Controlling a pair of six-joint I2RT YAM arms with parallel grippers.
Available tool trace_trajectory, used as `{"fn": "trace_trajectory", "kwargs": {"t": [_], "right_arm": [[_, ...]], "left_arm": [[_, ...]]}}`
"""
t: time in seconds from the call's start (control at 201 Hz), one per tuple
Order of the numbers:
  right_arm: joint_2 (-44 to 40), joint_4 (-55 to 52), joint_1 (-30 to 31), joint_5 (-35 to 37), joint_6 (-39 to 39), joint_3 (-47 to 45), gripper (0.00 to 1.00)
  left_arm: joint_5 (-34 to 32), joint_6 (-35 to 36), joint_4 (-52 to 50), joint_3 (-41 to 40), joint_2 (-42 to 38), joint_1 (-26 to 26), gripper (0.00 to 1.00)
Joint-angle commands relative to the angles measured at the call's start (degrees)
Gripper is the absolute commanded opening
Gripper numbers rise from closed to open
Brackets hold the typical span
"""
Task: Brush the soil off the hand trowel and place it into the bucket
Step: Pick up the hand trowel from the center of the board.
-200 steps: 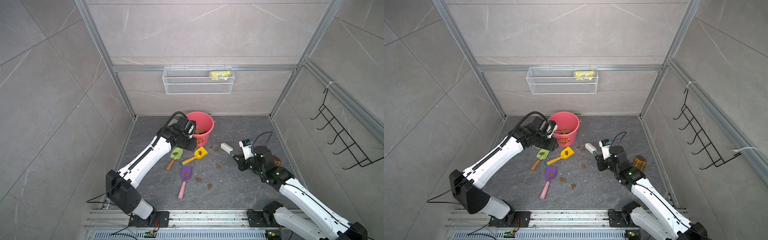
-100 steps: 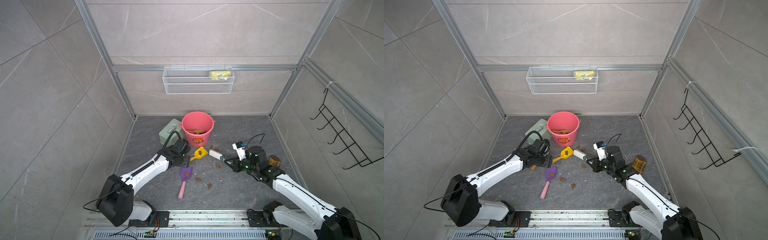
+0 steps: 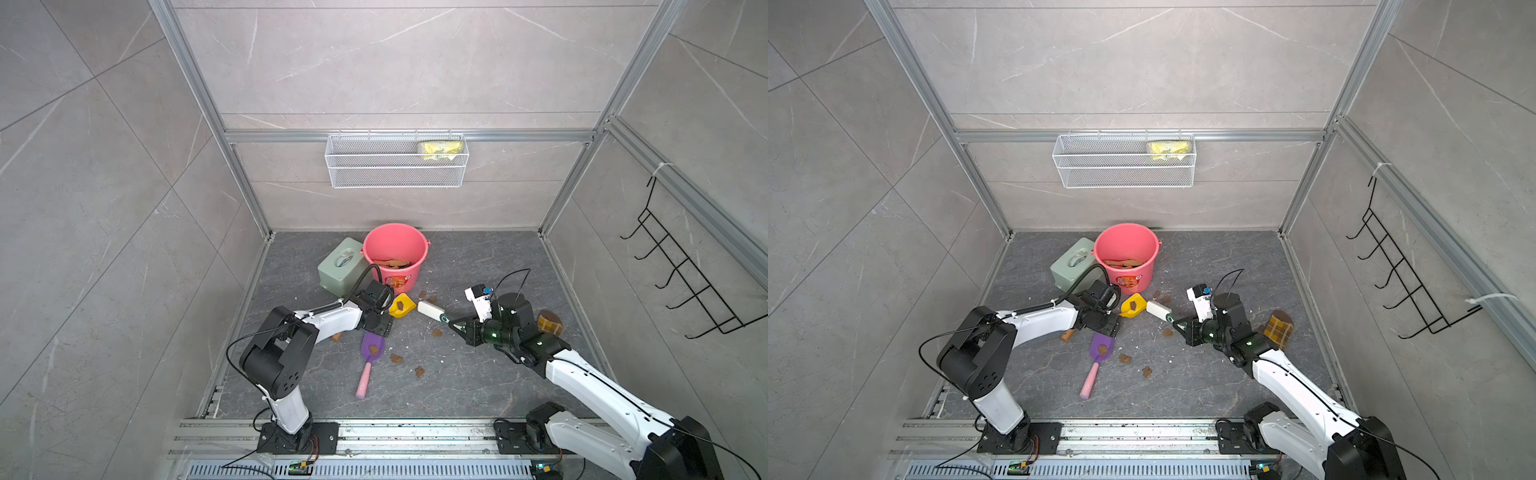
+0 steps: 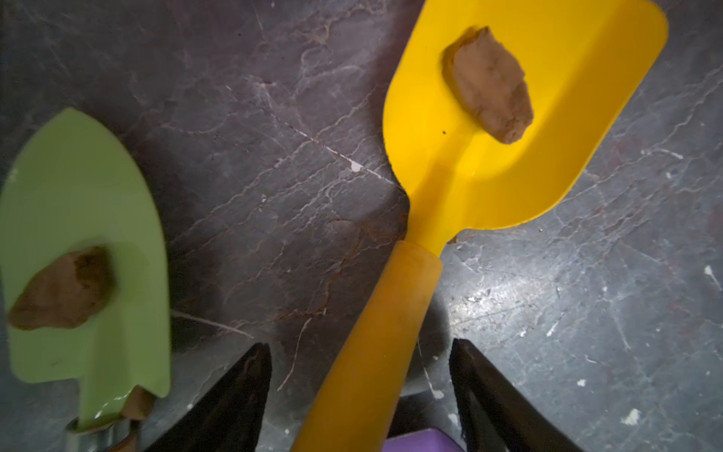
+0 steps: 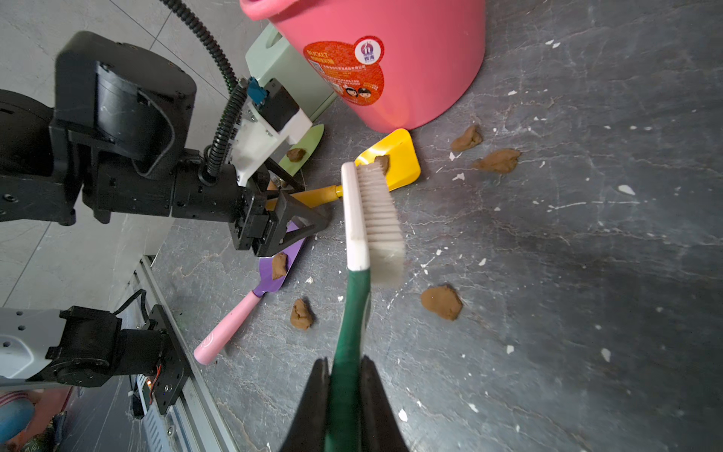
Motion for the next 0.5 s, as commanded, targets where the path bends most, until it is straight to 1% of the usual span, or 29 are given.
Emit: {"fn": "trace_trajectory", "kwargs": {"t": [0.0,0.1,0.363,0.498], "right_arm": [[0.30,1.80,0.14,-0.14,0.34,-0.04,0.00],[0.58,1.90,0.13,-0.22,0.34,-0.10,0.00],[0.85,1.72,0.12,-0.13,0.08,-0.10,0.00],[0.75,1.56,0.15,0.00,0.08,-0.12,0.00]], "left_arm": [[3.56,2.23,2.35,0.86,0.76,-0.02,0.68],[5.65,2.44,3.72,-0.27,0.76,0.00,0.56],[6.46,2.11,5.78,-2.24,1.05,0.01,0.38],[6.43,2.01,5.88,-2.56,-0.28,-0.04,0.29]]}}
